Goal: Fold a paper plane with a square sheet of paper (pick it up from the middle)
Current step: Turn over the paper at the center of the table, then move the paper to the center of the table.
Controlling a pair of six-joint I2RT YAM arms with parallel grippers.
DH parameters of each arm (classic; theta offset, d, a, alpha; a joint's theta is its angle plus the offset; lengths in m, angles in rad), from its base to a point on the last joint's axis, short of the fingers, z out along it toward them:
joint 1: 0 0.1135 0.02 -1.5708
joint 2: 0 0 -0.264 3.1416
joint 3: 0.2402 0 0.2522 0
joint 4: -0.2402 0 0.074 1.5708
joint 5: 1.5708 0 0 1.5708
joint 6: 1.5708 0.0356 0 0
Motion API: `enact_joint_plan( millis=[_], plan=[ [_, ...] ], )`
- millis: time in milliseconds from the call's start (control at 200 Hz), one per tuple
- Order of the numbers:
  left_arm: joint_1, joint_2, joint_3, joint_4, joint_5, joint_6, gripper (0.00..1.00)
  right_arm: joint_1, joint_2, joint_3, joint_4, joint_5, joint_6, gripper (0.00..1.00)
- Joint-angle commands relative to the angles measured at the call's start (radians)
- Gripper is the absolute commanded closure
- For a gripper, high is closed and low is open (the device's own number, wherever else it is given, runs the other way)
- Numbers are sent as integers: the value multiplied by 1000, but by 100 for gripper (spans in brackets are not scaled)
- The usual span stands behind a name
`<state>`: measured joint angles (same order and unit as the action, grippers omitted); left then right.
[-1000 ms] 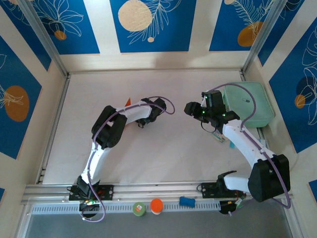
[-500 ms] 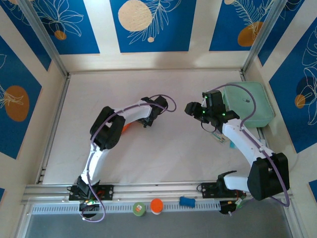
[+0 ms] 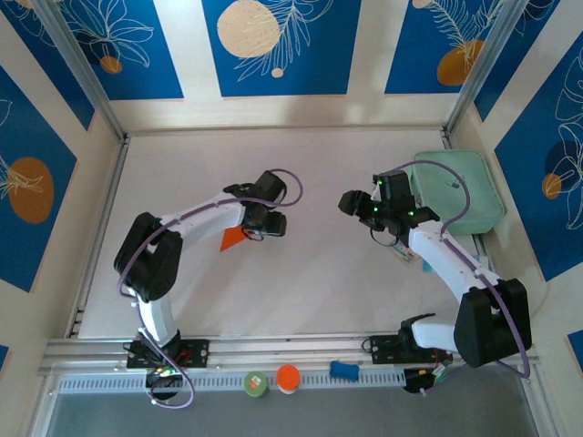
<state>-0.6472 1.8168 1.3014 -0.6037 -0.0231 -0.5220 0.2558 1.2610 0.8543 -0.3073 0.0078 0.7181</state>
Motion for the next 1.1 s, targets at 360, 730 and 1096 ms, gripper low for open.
enact_joint_plan(
  millis=[360, 730, 1096],
  plan=[
    [243, -2, -146, 186, 107, -70, 42, 10, 34, 19, 11, -57, 11, 30],
    [249, 96, -139, 248, 184, -36, 45, 12, 51, 36, 1, -57, 7, 31],
    [132, 71, -201, 312, 330, -92, 50, 39, 111, 29, 19, -104, 82, 35]
  ],
)
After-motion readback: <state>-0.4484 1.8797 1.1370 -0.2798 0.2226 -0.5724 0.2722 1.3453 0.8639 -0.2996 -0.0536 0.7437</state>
